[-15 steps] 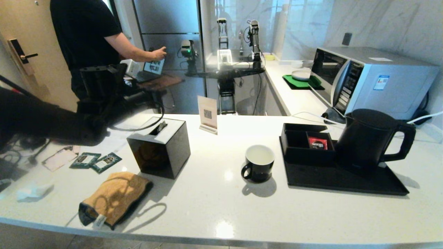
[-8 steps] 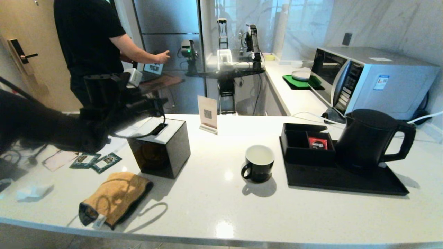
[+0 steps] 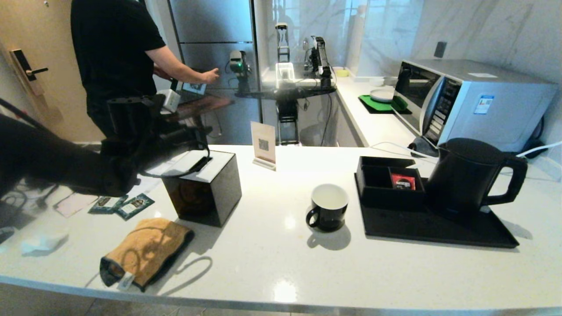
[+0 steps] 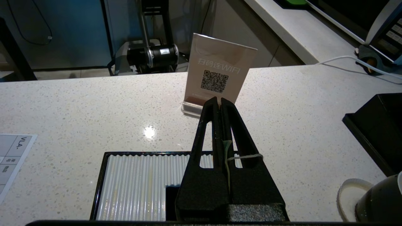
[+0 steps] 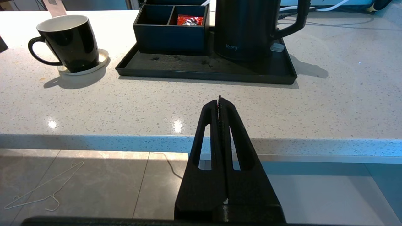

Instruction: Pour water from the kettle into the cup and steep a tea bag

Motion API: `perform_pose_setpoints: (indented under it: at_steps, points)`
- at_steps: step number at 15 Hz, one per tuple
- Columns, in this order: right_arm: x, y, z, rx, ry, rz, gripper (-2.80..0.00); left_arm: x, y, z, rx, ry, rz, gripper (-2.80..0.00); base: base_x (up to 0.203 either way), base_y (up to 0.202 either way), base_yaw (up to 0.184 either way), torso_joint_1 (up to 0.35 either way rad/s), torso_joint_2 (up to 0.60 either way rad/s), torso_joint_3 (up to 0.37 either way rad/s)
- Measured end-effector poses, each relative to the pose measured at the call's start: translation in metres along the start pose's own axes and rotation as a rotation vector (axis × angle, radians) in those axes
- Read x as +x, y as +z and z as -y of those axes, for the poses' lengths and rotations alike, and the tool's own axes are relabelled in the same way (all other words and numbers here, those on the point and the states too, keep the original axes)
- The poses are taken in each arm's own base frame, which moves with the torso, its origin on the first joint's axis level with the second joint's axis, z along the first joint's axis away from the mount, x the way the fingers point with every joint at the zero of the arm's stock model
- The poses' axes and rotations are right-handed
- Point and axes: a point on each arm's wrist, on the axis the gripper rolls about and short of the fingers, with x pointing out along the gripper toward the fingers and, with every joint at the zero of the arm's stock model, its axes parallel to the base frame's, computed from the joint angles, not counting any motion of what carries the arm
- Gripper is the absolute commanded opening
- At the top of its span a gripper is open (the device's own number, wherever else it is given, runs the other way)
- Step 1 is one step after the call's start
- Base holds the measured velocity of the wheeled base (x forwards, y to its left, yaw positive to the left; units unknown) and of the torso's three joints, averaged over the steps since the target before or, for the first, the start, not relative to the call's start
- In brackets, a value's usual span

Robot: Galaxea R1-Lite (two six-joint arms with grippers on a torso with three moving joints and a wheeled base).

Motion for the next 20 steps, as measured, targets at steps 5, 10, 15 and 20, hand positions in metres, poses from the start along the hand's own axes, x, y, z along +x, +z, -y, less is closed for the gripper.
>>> perform_pose_setpoints:
  at_steps: [5, 10, 15, 20]
  points:
    - [0.0, 0.0, 0.0, 0.0, -0.001, 0.0, -2.8, -0.0002, 0.0001, -0.0006, 0.0, 0.003, 0.0, -2.8, 0.0, 0.0, 0.0, 0.0, 0.0, 0.0]
    - [0.0, 0.0, 0.0, 0.0, 0.0, 0.0, -2.8, -0.0004, -0.0012, -0.0007, -0.002, 0.003, -0.004, -2.8, 0.0, 0.0, 0.0, 0.0, 0.0, 0.0]
    - [0.0, 0.0, 0.0, 0.0, 0.0, 0.0, -2.8, -0.0005, -0.0014, -0.0007, -0.002, 0.003, -0.005, -2.8, 0.0, 0.0, 0.0, 0.0, 0.0, 0.0]
    - [0.0, 0.0, 0.0, 0.0, 0.0, 0.0, -2.8, -0.0011, -0.0005, -0.001, -0.003, 0.005, -0.003, 0.0, 0.0, 0.0, 0.0, 0.0, 0.0, 0.0]
